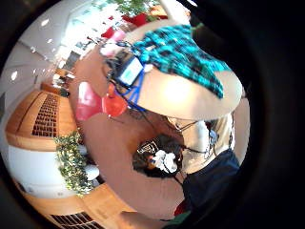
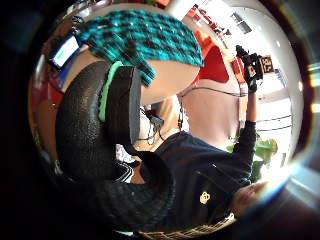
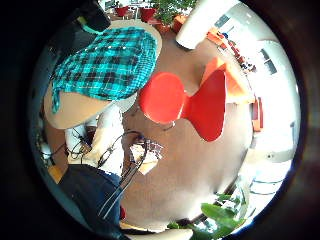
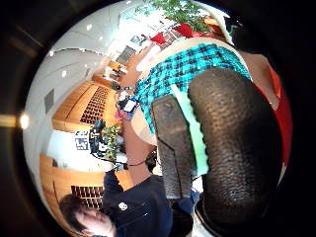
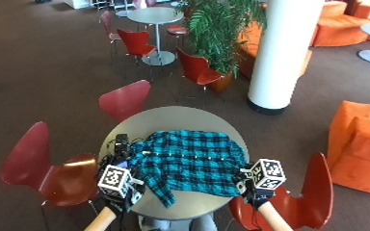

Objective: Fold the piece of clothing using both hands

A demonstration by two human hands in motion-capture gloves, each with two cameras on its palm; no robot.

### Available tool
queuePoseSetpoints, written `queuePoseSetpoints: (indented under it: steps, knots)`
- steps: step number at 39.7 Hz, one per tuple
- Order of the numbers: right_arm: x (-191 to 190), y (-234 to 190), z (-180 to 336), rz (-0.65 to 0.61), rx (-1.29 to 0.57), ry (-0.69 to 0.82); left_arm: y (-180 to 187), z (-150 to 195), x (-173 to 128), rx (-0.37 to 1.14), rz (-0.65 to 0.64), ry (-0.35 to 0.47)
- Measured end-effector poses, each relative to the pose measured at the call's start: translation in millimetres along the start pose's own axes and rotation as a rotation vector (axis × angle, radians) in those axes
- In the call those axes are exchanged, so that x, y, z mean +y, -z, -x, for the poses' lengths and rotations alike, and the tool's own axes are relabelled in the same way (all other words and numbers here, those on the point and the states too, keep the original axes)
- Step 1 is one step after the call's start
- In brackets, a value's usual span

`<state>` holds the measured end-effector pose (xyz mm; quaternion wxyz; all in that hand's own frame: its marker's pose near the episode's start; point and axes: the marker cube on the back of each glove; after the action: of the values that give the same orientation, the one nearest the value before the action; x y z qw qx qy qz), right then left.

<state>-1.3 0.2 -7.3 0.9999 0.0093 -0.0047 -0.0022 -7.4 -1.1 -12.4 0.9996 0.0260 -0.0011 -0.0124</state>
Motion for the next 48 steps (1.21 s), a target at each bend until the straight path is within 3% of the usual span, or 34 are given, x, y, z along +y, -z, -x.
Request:
queuePoseSetpoints:
  steps: [7, 20, 24, 29, 34, 40, 48]
  knots:
    - [-7.4, 17.8, 0.9, -0.007, 0.0, -0.003, 21.2, 21.3, -15.3, -0.041, -0.043, 0.06]
    - [-14.7, 23.8, 22.8, 0.084, 0.02, 0.045, 9.8, 6.8, -17.5, -0.056, 0.188, 0.084]
    - [-13.7, 21.9, 29.4, 0.106, 0.061, 0.057, 7.6, -5.8, -18.2, -0.034, 0.206, 0.059]
    - [-1.2, 15.6, 34.8, 0.117, 0.101, 0.078, -9.7, -30.9, -14.7, 0.065, 0.124, -0.029]
    - [13.6, 13.7, 36.3, 0.17, 0.148, 0.076, -12.9, -61.9, -5.7, 0.055, 0.12, -0.105]
    - [20.0, 25.9, 42.4, 0.184, 0.194, 0.069, -7.7, -81.1, -12.8, 0.085, 0.098, -0.147]
    - [9.9, 41.1, 47.3, 0.163, 0.21, 0.065, 0.4, -79.3, -27.4, -0.058, 0.092, -0.126]
